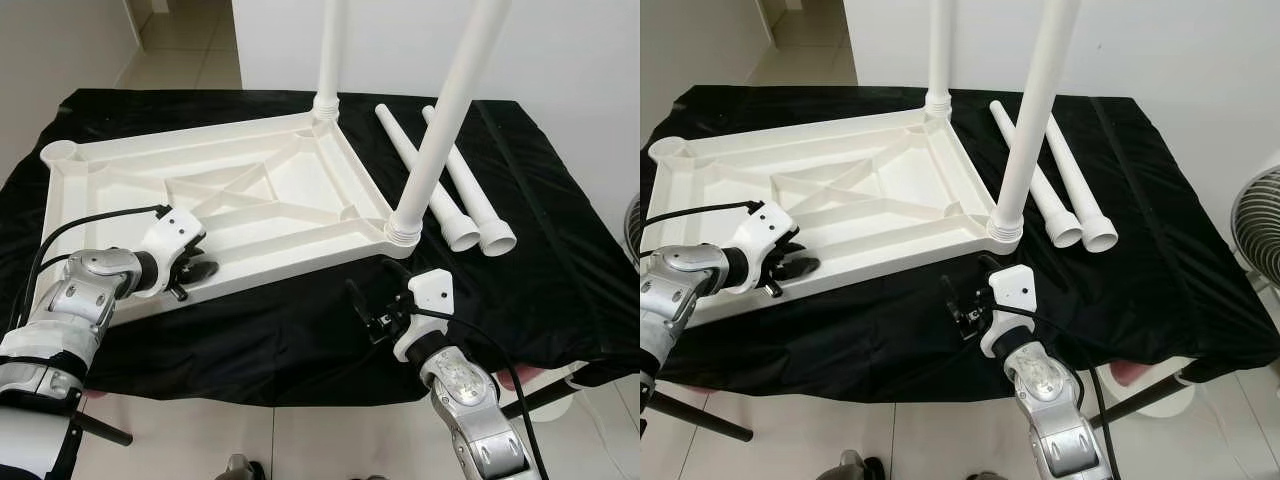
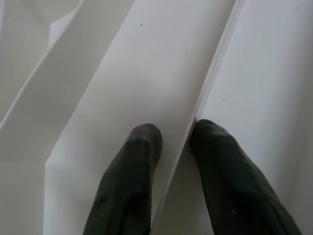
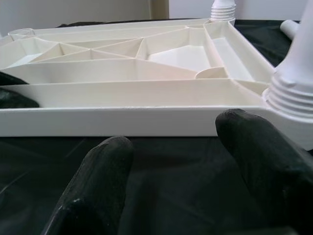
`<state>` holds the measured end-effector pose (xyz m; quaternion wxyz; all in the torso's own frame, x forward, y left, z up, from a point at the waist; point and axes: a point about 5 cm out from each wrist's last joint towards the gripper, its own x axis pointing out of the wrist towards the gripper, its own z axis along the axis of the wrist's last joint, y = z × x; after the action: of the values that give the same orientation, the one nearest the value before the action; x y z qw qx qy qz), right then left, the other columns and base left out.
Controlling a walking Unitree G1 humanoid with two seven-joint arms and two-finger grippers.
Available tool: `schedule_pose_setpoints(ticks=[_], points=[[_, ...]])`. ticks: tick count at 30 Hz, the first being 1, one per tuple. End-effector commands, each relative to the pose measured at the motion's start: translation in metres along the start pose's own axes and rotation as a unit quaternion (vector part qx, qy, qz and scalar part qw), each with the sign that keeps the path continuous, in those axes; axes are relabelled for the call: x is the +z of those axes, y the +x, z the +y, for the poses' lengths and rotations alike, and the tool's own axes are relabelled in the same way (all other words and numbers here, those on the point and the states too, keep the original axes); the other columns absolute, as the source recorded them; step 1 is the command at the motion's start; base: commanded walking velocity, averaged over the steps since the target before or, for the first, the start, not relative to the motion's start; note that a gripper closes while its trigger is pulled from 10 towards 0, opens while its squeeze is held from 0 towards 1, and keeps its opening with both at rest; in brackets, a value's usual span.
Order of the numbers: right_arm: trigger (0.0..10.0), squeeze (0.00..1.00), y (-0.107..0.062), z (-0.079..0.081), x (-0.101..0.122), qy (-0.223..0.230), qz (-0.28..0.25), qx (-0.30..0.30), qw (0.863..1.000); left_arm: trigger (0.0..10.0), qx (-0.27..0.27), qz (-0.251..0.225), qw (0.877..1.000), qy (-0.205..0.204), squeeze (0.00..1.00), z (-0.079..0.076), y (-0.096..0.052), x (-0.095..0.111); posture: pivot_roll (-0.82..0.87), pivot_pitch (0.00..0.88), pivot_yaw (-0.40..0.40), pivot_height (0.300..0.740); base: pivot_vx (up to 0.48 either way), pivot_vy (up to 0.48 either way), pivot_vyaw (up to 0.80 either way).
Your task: Building children table
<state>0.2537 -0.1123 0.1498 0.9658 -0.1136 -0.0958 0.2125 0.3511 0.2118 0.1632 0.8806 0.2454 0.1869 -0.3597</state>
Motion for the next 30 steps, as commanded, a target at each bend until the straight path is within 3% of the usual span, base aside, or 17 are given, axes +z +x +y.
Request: schedule_pose_setpoints(ticks=[1, 7, 9, 17, 19, 30], points=[[10.0, 0.0, -0.003, 0.003, -0.003, -0.005, 0.004, 0.011, 1.0, 0.0, 0.0, 0.009, 1.0, -0.018, 0.0, -0.001, -0.004, -0.01, -0.03, 0.119, 0.031, 0.74, 0.0, 0.0, 0.0], [10.0, 0.0, -0.004, -0.002, -0.007, -0.009, 0.013, 0.005, 1.0, 0.0, -0.018, -0.015, 0.999, -0.045, 0.0, -0.006, -0.01, -0.01, -0.03, 0.125, 0.035, 0.74, 0.0, 0.0, 0.0], [10.0, 0.0, -0.003, -0.005, -0.009, -0.007, 0.016, -0.001, 1.0, 0.0, -0.017, -0.05, 0.994, -0.093, 0.0, -0.011, -0.014, -0.002, -0.02, 0.127, 0.036, 0.74, 0.0, 0.0, 0.0], [10.0, 0.0, -0.001, -0.005, -0.009, -0.005, 0.017, -0.001, 1.0, 0.0, -0.002, -0.1, 0.981, -0.166, 0.0, -0.012, -0.015, 0.016, -0.01, 0.132, 0.03, 0.74, 0.0, 0.0, 0.0], [10.0, 0.0, 0.001, -0.004, -0.009, -0.005, 0.016, 0.002, 1.0, 0.0, 0.021, -0.113, 0.971, -0.211, 0.0, -0.009, -0.011, 0.024, -0.01, 0.132, 0.03, 0.74, 0.0, 0.0, 0.0], [10.0, 0.0, -0.001, -0.006, -0.012, -0.009, 0.021, -0.003, 1.0, 0.0, 0.113, -0.086, 0.949, -0.281, 0.0, -0.005, -0.003, 0.034, -0.02, 0.141, 0.033, 0.74, 0.0, 0.0, 0.0]])
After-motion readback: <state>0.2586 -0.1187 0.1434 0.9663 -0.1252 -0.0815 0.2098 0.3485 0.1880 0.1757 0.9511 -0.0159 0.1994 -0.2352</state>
